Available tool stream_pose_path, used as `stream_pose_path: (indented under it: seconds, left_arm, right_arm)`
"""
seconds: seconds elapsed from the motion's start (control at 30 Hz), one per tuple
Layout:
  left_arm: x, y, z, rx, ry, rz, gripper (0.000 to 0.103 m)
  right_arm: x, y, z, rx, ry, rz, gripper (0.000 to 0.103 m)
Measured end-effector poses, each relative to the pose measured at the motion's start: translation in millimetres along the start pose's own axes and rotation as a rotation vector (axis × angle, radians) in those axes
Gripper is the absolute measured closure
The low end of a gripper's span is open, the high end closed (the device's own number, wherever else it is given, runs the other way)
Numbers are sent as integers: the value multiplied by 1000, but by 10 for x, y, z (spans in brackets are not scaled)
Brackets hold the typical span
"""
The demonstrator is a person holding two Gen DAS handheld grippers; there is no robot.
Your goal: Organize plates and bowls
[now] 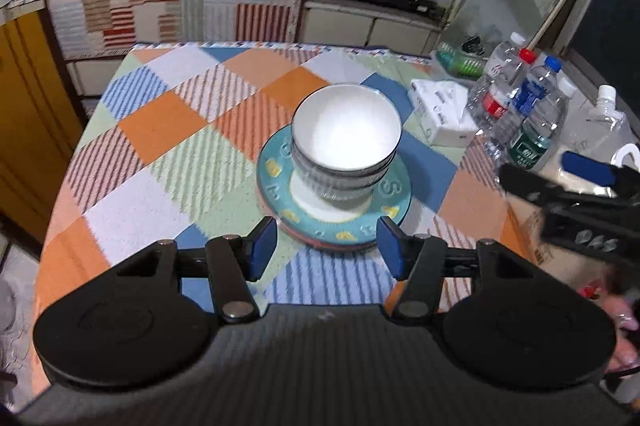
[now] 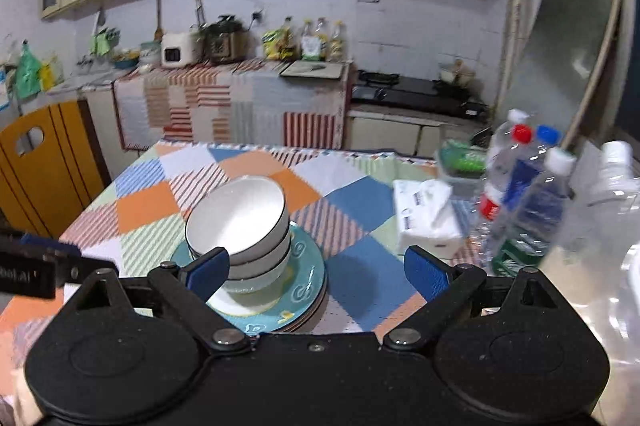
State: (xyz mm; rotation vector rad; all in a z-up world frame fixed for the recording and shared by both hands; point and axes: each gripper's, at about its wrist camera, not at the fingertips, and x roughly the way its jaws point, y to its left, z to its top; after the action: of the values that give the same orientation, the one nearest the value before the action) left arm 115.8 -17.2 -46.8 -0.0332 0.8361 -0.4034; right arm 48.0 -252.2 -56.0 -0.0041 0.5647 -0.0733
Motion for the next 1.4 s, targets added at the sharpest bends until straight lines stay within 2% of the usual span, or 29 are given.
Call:
stream_pose_path:
  seconds: [0.2, 0.37, 0.53, 0.67, 0.9, 1.07, 1.2, 1.4]
  left_arm:
    - [-189, 25, -103, -12, 3, 39, 44]
    - [-337, -20, -185, 11, -27, 86, 39]
    - [-426, -25, -270, 8, -49, 122, 33]
    - [-444, -21, -318, 4, -55, 144, 30]
    - [-499, -50, -412, 20, -83, 185, 19]
    - [-524, -79, -467, 30, -98, 185, 16]
    - [-571, -65, -515, 20, -113, 194, 9]
    - [-583, 4, -538, -15, -107, 209, 8]
  right_arm:
    - [-279, 4, 57, -1, 47, -7, 7]
    - [-445, 47, 24, 6, 99, 9, 7]
    - [-512, 135, -5, -15, 138, -19, 7]
    - [-540, 161, -42, -24, 145, -24, 7]
    - [-604, 229, -104, -32, 150, -25, 7]
    - [-618, 260, -154, -27, 148, -56, 7]
    - [-651, 267, -171, -21, 141, -69, 7]
    - [-730, 337, -209, -33, 104, -97, 7]
